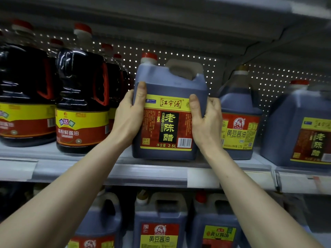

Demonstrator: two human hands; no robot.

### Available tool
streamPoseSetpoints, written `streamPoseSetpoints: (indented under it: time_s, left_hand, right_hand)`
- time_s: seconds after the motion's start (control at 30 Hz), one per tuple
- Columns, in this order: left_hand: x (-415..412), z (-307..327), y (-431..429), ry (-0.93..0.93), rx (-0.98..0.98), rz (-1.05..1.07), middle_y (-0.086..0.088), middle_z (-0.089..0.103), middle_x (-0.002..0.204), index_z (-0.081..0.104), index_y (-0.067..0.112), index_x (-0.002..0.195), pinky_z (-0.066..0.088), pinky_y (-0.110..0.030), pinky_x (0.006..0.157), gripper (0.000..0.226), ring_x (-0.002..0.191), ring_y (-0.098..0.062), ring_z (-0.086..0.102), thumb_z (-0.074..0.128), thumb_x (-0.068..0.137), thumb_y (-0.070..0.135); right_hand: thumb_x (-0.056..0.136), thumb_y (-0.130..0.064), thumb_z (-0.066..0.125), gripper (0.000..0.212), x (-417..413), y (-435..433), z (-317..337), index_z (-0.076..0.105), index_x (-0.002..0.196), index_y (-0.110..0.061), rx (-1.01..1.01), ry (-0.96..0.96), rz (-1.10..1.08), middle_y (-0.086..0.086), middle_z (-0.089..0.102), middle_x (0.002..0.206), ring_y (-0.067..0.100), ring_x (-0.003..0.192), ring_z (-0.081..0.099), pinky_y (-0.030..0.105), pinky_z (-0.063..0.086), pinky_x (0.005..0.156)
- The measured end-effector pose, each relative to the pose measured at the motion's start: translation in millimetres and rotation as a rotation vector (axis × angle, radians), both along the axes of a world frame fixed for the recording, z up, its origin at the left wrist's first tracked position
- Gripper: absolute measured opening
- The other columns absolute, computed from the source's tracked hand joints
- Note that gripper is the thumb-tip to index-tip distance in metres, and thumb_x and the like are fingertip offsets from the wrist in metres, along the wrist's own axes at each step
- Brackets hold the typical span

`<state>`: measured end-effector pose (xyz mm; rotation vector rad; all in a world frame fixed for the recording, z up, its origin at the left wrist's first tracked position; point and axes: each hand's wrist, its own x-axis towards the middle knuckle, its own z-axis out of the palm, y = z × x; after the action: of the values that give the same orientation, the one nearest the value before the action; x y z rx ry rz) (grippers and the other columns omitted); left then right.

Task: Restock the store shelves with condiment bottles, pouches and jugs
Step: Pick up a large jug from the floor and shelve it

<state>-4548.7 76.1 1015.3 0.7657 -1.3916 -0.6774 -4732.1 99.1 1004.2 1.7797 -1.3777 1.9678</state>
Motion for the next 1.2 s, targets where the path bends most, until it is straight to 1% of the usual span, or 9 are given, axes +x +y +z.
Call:
streamPoseSetpoints:
  time_s: [0.13,0.27,0.33,0.4,0.5,0.67,0.9,1.07,1.2]
  left_hand:
    - [0,0,-5,-0.004,-0.009,-0.001,-0.003,0.074,0.097,0.062,0.026,0.105,0.055,-0.052,0.091,0.077,0.092,-0.02,0.072,0.039,0.068,0.09]
    - [0,-8,-9,-0.063,-0.041,0.036,0.0,0.074,0.093,0.06,0.028,0.104,0.058,-0.043,0.086,0.073,0.088,-0.014,0.072,0.037,0.07,0.088]
    - [4,-7,-9,-0.132,-0.098,0.084,0.006,0.072,0.099,0.056,0.027,0.119,0.056,-0.027,0.081,0.075,0.09,-0.004,0.069,0.039,0.075,0.086]
    - [7,-10,-5,-0.254,-0.221,0.162,-0.001,0.061,0.132,0.038,0.023,0.146,0.052,-0.023,0.094,0.076,0.114,-0.004,0.061,0.047,0.088,0.072]
    - [6,-26,12,-0.565,-0.527,0.442,-0.019,0.005,0.165,0.008,0.008,0.157,0.016,-0.043,0.124,0.087,0.153,-0.032,0.008,0.054,0.094,0.045]
    - [2,-64,26,-0.933,-0.819,0.654,-0.018,0.013,0.159,0.027,0.002,0.151,0.025,-0.061,0.115,0.092,0.149,-0.038,0.013,0.078,0.077,0.025]
    - [7,-70,17,-0.937,-0.785,0.599,-0.017,0.017,0.159,0.034,0.001,0.15,0.018,-0.058,0.114,0.086,0.148,-0.032,0.012,0.078,0.078,0.019]
    - [5,-67,16,-0.927,-0.726,0.509,-0.019,0.019,0.16,0.034,0.0,0.15,0.014,-0.058,0.114,0.085,0.148,-0.036,0.012,0.078,0.078,0.013]
    - [7,-63,14,-0.943,-0.666,0.434,-0.018,0.017,0.161,0.032,0.004,0.152,0.015,-0.058,0.116,0.087,0.149,-0.035,0.007,0.079,0.079,0.006]
  right_hand:
    - [0.091,-0.069,0.038,0.068,2,-6,-4,0.063,0.119,-0.012,-0.046,0.015,-0.048,-0.009,0.046,0.112,0.002,0.103,0.05,0.01,0.04,0.089]
    - [0.095,-0.065,0.039,0.071,3,-6,-12,0.054,0.134,-0.009,-0.046,0.047,-0.069,-0.001,0.049,0.124,0.011,0.117,0.052,0.031,0.045,0.102]
    - [0.098,-0.059,0.044,0.07,4,-2,-10,0.045,0.144,-0.007,-0.049,0.087,-0.094,0.005,0.048,0.132,0.016,0.124,0.05,0.037,0.044,0.106]
    - [0.101,-0.05,0.047,0.07,7,5,-12,0.032,0.154,-0.006,-0.069,0.173,-0.16,0.012,0.041,0.146,0.021,0.135,0.043,0.04,0.04,0.112]
    - [0.1,-0.036,0.058,0.076,13,23,-30,0.017,0.159,-0.012,-0.152,0.47,-0.301,0.017,0.018,0.165,0.032,0.153,0.017,0.044,0.022,0.125]
    - [0.094,-0.022,0.068,0.081,13,39,-61,0.022,0.158,-0.009,-0.103,0.728,-0.383,0.015,0.01,0.167,0.039,0.155,0.007,0.059,0.025,0.12]
    - [0.092,-0.022,0.069,0.081,13,38,-56,0.023,0.156,-0.003,-0.005,0.713,-0.29,0.015,0.009,0.166,0.033,0.155,0.007,0.048,0.022,0.124]
    - [0.086,-0.013,0.077,0.084,11,33,-54,0.03,0.154,-0.002,-0.007,0.65,-0.24,0.015,0.016,0.165,0.035,0.154,0.012,0.018,0.002,0.123]
    - [0.085,-0.011,0.078,0.084,11,28,-51,0.032,0.155,-0.007,0.01,0.622,-0.217,0.012,0.018,0.165,0.031,0.155,0.012,0.012,0.0,0.12]
